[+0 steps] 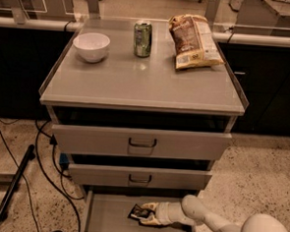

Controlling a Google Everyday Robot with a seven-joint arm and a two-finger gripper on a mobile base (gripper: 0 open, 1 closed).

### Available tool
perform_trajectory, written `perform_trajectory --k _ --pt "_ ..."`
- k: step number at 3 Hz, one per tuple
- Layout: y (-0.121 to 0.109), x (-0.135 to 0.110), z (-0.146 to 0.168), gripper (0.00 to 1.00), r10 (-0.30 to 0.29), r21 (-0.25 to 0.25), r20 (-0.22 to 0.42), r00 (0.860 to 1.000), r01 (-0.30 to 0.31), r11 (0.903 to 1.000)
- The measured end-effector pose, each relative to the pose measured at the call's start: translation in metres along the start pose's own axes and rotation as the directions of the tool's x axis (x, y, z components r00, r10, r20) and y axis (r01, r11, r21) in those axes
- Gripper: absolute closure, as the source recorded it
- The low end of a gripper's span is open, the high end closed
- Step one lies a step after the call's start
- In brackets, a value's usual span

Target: Place rxbar chocolate into bottom drawer

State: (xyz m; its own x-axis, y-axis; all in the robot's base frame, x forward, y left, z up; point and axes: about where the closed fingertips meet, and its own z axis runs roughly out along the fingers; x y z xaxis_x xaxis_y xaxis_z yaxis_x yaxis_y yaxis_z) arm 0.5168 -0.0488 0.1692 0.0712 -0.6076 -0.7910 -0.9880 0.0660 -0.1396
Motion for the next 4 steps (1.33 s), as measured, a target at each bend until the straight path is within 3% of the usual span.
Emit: perform_trajectory --k 4 --pt "0.015 0.034 0.047 1.0 0.035 -0.105 -0.003 0.999 -0.035 0.9938"
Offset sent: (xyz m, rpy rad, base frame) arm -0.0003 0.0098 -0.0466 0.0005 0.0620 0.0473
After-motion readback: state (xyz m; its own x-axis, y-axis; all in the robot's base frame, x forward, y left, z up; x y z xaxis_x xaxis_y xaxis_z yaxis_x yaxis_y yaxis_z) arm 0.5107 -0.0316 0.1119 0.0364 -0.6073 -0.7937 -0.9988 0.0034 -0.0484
